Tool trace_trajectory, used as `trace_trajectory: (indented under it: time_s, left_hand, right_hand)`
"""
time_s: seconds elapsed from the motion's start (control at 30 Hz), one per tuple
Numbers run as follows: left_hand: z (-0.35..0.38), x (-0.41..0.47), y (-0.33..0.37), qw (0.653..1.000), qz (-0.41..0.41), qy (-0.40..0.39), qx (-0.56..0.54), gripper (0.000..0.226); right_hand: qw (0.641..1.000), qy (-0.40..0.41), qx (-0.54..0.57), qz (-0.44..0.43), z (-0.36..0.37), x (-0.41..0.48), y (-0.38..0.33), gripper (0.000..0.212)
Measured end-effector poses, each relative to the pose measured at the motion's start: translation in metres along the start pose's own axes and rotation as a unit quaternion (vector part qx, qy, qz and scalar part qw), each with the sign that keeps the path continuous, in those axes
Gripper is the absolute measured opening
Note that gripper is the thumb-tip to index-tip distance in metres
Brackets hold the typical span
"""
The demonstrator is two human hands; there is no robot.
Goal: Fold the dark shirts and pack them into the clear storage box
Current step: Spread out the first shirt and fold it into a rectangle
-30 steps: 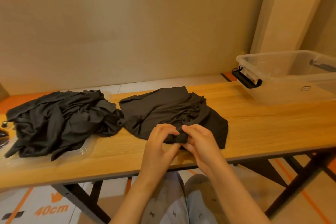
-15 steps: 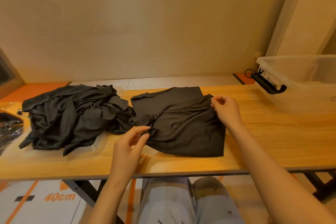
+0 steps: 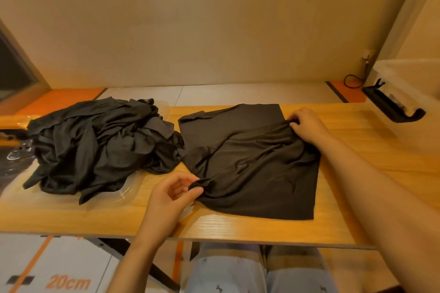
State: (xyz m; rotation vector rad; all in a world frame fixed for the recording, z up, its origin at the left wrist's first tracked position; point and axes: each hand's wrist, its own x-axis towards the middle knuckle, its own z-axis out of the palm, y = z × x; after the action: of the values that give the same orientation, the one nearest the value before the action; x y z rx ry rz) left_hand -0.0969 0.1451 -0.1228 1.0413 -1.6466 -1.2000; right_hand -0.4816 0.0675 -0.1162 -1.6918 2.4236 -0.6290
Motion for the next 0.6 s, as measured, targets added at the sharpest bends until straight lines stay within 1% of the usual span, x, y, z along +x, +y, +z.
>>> trace_trajectory:
  time_s: [0.07,0.1,0.2,0.3,0.37,0.4,0.43,0.53,0.6]
  left_hand:
    - [0.0,-0.002,0.002,1.0,0.005,0.027,-0.009,0.018]
    - [0.001,-0.002,0.003,0.999,0.007,0.037,-0.009,0.018]
    - [0.001,-0.003,0.004,0.998,-0.007,0.068,-0.014,0.01]
    - [-0.005,-0.001,0.008,0.996,-0.025,0.085,-0.011,0.01]
    - [-0.013,0.006,0.018,0.996,-0.008,0.084,0.005,0.011]
    - [-0.019,0.013,0.025,0.996,0.006,0.088,0.01,0.011]
    - [-0.025,0.021,0.034,0.995,0.022,0.092,0.011,0.011]
    - [-0.046,0.048,0.06,0.993,0.071,0.096,0.018,0.011]
    - [-0.063,0.066,0.073,0.987,0.097,0.126,0.033,0.007]
  right_hand:
    - [1.0,0.011,0.013,-0.007,-0.003,-0.005,0.002,0.007]
    - [0.999,0.013,0.031,-0.007,-0.006,-0.007,0.003,0.004]
    - [0.991,0.015,0.131,0.01,-0.021,-0.015,0.003,0.009]
    - [0.967,0.005,0.252,0.028,-0.048,-0.025,0.0,0.015]
    - [0.952,0.004,0.305,0.031,-0.068,-0.033,-0.004,0.009]
    - [0.949,0.017,0.313,0.03,-0.079,-0.037,-0.005,0.004]
    - [0.947,0.036,0.319,0.031,-0.09,-0.04,-0.006,0.003]
    - [0.942,0.107,0.316,0.047,-0.123,-0.052,-0.004,0.011]
    - [0.944,0.133,0.297,0.052,-0.145,-0.064,-0.003,0.01]
